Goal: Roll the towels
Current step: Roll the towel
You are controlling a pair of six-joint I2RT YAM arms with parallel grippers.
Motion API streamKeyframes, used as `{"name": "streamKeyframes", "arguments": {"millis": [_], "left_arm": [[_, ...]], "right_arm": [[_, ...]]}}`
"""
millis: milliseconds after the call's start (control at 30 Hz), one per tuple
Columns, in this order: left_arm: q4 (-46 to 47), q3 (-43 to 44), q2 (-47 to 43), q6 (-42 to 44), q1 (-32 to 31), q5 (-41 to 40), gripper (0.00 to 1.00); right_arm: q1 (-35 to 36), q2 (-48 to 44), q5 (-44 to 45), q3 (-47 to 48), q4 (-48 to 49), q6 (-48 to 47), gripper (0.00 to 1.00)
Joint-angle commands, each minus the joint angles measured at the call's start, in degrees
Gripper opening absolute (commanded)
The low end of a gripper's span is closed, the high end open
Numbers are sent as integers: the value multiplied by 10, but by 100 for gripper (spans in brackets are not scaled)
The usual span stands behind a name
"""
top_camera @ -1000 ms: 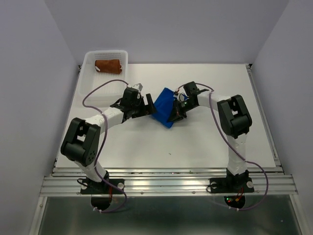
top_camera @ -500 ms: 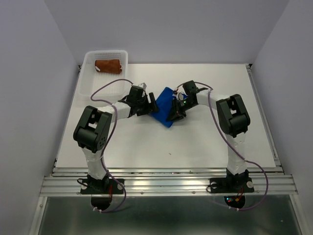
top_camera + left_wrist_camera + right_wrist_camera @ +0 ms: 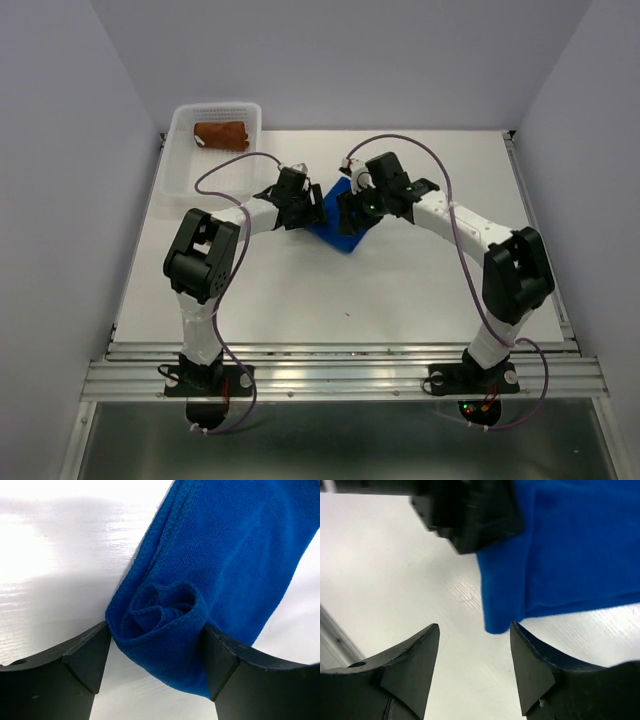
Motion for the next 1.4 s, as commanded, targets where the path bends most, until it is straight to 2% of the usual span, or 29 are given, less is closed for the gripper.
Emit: {"name": "streamKeyframes", "arguments": {"millis": [0,167,267,433,667,733,767,833,867,967,1100,1233,1367], "left_arm": [[-64,31,22,19,-6,-38,80],[-93,51,31,18,-6,-39,80],[-97,52,30,16,-7,-41,80],[-107,59,32,18,-9,-43,80],[-127,81,43,18,-9,-35,80],[-128,82,40,17,-9,-28,81],[-128,83,38,17,-9,-26,82],[-128,82,29,11,-6,-24,85],[-127,79,26,10,-4,-14,86],[-118,68,-4,0,10,5,91],[-115,47,-43,-6,21,3,97],[-113,26,-76,-12,24,7,99],[-111,-3,-109,-10,27,6,99]], "right_arm": [[78,-34,184,-49,86,-95,64],[131,-20,313,-84,140,-168,64],[150,-3,361,-91,162,-196,64],[162,20,402,-125,225,-234,64],[185,53,435,-144,224,-238,60],[185,67,461,-146,227,-222,53],[185,76,487,-144,227,-215,32],[185,77,500,-145,228,-197,24],[185,75,505,-146,230,-187,15],[185,49,464,-149,226,-148,9],[161,25,370,-115,161,-74,9],[147,39,302,-42,55,-3,9],[116,53,180,-17,27,38,9]]}}
